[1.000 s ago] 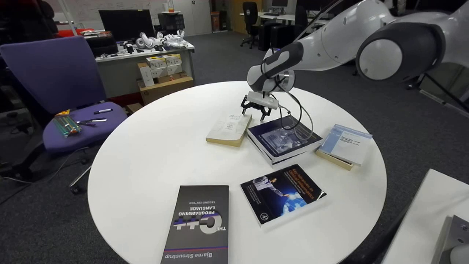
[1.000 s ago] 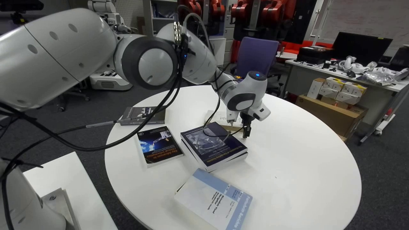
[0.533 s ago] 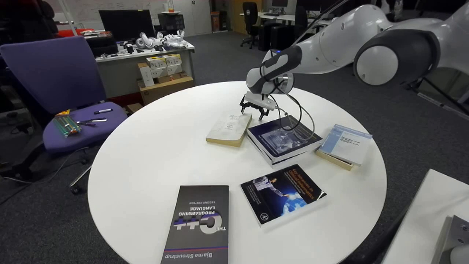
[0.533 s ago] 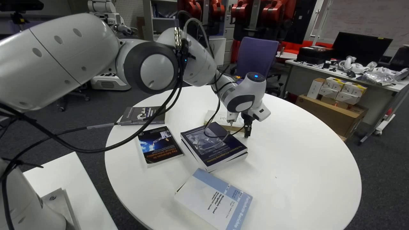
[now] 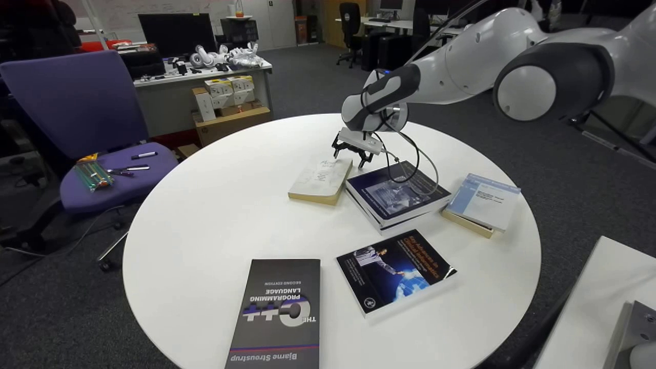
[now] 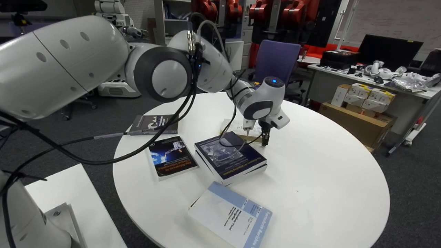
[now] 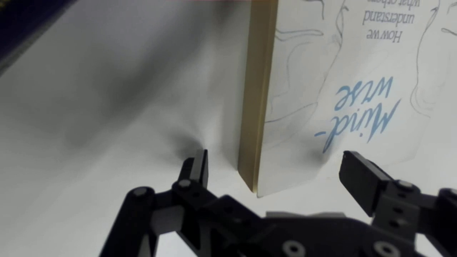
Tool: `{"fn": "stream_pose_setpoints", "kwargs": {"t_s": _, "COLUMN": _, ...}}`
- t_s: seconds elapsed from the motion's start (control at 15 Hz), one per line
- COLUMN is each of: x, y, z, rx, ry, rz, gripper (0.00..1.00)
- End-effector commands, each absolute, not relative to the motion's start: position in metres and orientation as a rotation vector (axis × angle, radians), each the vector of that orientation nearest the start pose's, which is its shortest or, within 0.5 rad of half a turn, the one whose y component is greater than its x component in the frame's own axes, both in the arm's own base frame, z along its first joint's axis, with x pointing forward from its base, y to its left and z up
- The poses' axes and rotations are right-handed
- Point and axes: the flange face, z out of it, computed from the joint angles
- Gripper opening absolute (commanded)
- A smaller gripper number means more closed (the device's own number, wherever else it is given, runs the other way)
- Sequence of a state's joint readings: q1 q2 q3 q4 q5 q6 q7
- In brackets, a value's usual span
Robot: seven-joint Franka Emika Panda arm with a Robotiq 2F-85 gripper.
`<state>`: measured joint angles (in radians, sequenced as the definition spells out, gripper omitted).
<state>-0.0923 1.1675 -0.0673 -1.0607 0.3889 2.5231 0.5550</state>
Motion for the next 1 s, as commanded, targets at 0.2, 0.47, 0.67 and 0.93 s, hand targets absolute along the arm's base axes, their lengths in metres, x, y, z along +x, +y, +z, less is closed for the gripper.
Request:
{"fn": "stream_pose_setpoints", "kwargs": {"t_s": 0.2, "x": 0.7929, "y": -0.1000, "z": 0.1412, "rx": -2.510, "ry": 1.302, "rz": -0.366, "gripper": 0.75}}
{"fn": "stream_pose_setpoints", "kwargs": {"t_s": 0.47, "x": 0.7932, "y": -0.0997, "z": 0.1413, "rx": -2.505, "ry": 1.308, "rz": -0.354, "gripper": 0.53}}
{"fn": "stream_pose_setpoints", "kwargs": {"t_s": 0.67, "x": 0.7946, "y": -0.1030, "z": 0.1440, "rx": -2.496, "ry": 1.319, "rz": -0.356, "gripper": 0.28}}
{"fn": "stream_pose_setpoints", "kwargs": {"t_s": 0.93, "x": 0.7969, "y": -0.1066, "z": 0.1493, "rx": -2.476, "ry": 1.342, "rz": -0.363, "gripper": 0.03}}
